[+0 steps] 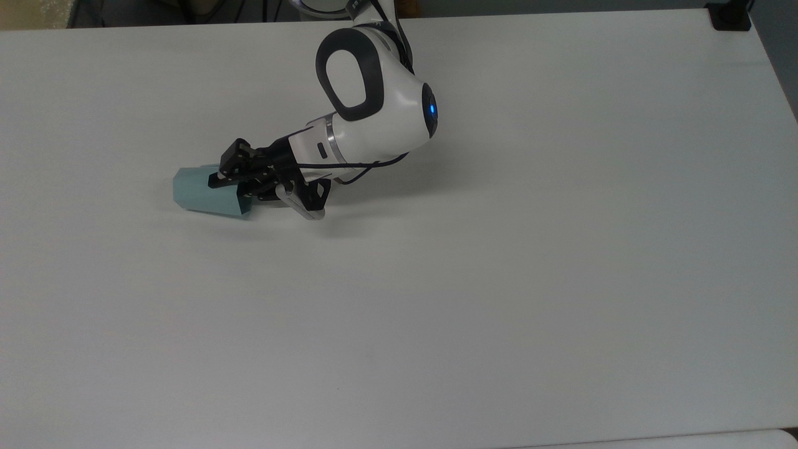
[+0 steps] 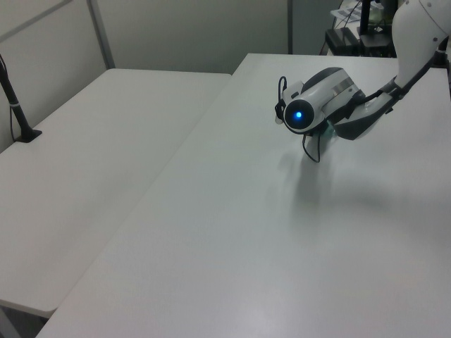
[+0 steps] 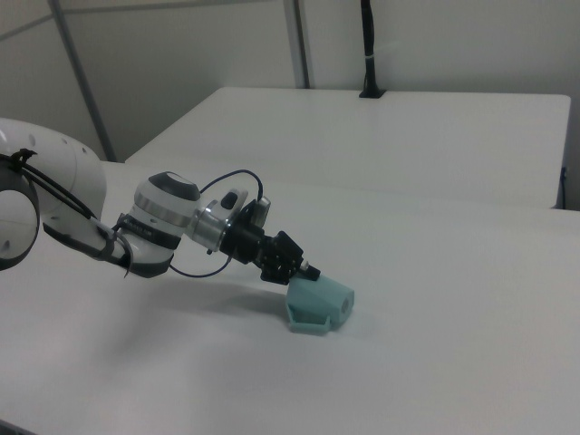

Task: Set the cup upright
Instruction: 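Close the gripper on the rim wall of the lying teal cup, then lift and rotate the held cup so its base points down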

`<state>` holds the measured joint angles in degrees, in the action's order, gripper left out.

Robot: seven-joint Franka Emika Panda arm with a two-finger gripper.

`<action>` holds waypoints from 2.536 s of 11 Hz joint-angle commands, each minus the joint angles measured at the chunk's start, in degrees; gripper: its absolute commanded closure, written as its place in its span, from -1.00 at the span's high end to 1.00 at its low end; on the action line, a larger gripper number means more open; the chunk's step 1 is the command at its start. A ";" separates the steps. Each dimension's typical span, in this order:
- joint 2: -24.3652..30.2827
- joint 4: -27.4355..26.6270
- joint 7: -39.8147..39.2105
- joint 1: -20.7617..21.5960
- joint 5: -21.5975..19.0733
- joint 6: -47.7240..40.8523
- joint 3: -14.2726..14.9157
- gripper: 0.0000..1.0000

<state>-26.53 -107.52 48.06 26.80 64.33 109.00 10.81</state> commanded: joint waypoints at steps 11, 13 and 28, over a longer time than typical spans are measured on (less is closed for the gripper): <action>5.15 -1.91 -2.33 -1.49 -0.50 1.48 -0.26 -1.00; 9.37 -0.41 -10.05 -2.80 -6.29 1.48 -0.26 -1.00; 34.43 -21.73 -30.14 -7.47 -65.69 27.00 3.07 -1.00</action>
<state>3.36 -119.97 18.29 19.47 6.43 125.32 12.06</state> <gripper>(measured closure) 0.956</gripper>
